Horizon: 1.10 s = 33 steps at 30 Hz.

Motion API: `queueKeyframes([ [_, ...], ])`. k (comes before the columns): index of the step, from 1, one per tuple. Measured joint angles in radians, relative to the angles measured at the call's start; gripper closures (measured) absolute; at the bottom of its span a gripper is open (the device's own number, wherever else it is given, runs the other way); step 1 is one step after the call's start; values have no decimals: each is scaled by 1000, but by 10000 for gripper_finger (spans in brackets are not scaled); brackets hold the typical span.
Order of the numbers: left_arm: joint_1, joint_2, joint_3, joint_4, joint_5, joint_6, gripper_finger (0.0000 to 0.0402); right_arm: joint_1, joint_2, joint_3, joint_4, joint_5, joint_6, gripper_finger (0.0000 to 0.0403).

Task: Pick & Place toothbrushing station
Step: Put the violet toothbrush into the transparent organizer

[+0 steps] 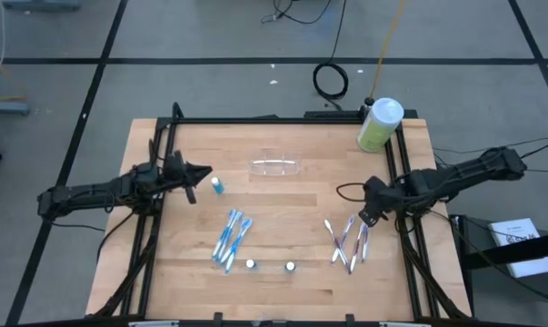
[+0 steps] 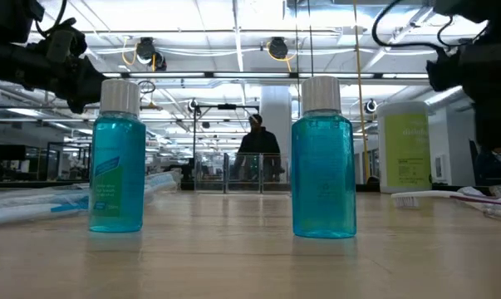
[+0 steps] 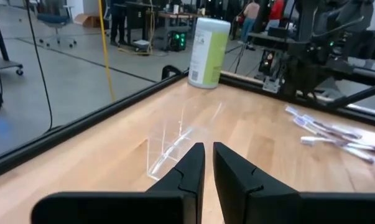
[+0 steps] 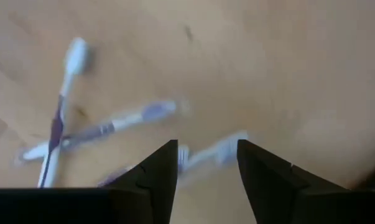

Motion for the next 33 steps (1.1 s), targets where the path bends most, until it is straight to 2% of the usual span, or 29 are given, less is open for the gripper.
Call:
queueKeyframes([
  [11,0,45,0,0,1,6,364,-1,48,-131,86,-14,183,258],
  [23,0,76,0,0,1,5,364,-1,61,-238,167,-8,260,266],
  [29,0,78,0,0,1,-5,364,-1,61,-244,170,-8,261,284],
  [33,0,78,0,0,1,-4,364,-1,61,-245,169,-9,252,314],
])
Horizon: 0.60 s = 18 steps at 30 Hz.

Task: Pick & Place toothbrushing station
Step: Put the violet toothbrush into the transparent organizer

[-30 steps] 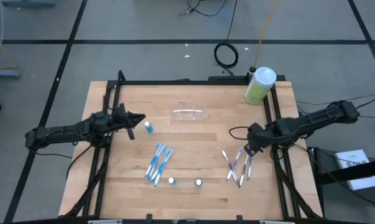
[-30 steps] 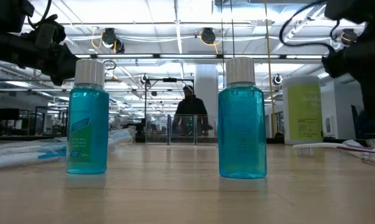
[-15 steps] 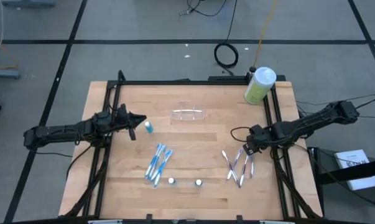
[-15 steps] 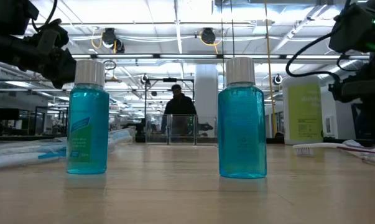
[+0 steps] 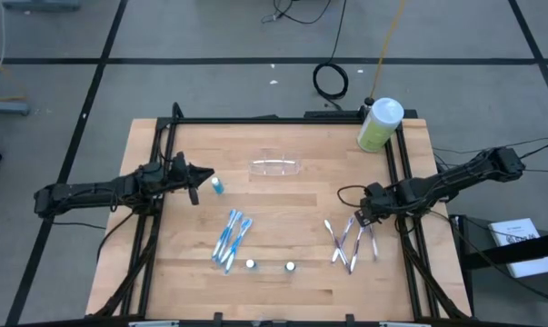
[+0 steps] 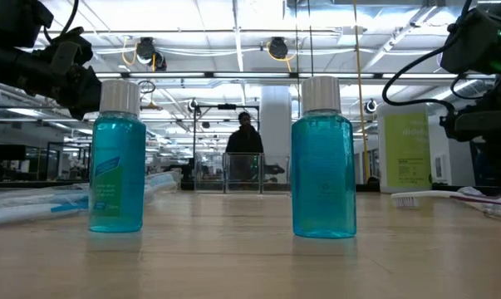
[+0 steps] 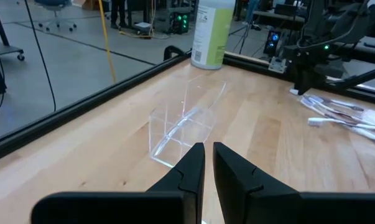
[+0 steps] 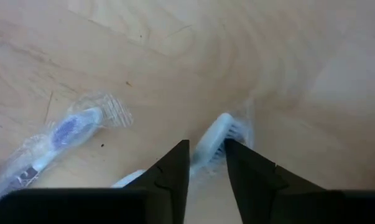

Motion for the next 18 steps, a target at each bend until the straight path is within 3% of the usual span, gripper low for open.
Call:
queueKeyframes([
  [8,0,0,0,0,0,2,364,0,-1,-2,9,25,-56,391],
  [18,0,0,0,0,-2,2,364,-5,-3,28,158,206,-257,394],
])
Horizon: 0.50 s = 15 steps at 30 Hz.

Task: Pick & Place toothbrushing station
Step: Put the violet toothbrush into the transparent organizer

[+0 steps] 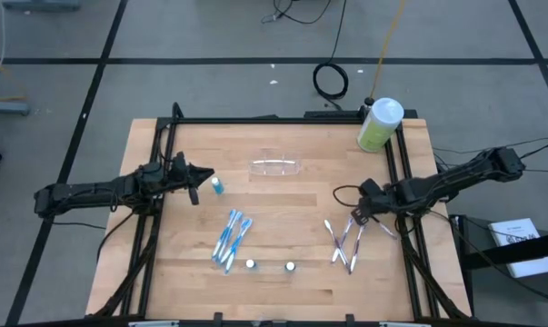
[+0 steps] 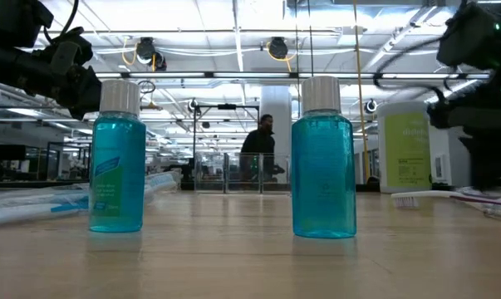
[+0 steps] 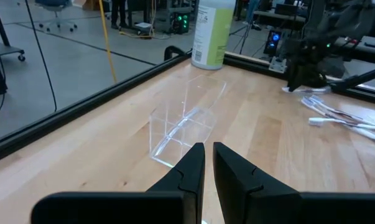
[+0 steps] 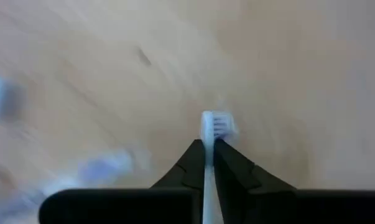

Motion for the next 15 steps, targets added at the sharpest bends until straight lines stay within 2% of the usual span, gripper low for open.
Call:
queueKeyframes([
  [9,0,0,0,0,-1,34,364,-24,-26,91,328,116,-351,394],
  [15,0,0,0,1,-2,34,364,-82,-35,95,682,137,-692,394],
])
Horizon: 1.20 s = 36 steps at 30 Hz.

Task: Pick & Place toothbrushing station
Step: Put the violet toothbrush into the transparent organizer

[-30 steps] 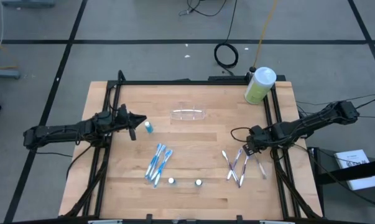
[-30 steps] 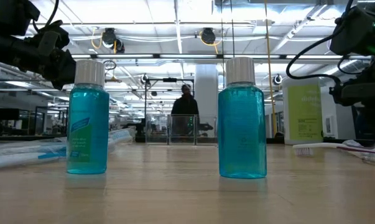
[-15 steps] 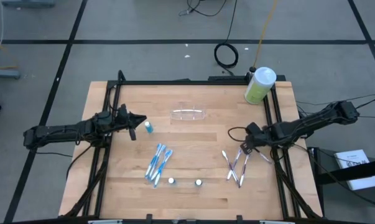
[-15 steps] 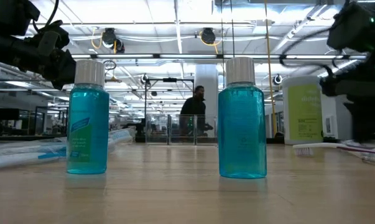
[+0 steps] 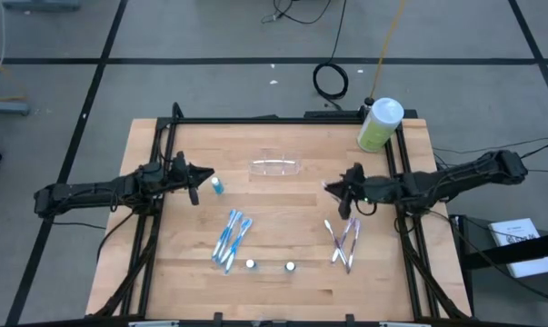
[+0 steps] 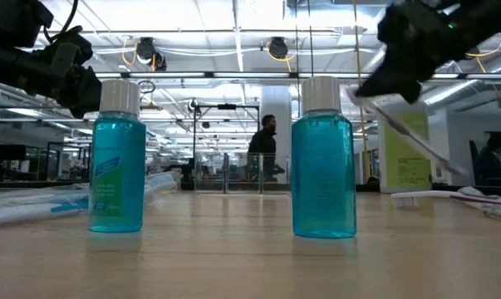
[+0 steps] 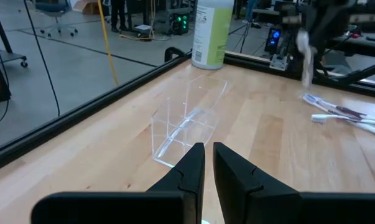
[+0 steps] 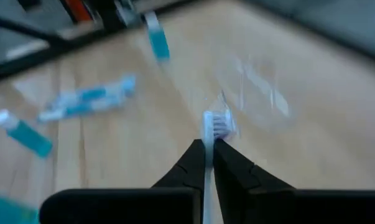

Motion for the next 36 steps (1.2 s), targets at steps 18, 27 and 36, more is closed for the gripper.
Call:
queueKeyframes([
  [18,0,0,0,0,-1,0,364,-295,298,0,959,-131,-483,394],
  [27,0,0,0,-9,-1,0,364,-467,539,1,1391,-334,-402,394],
  [36,0,0,0,-28,-1,10,364,-742,702,1,1595,-647,-315,394],
])
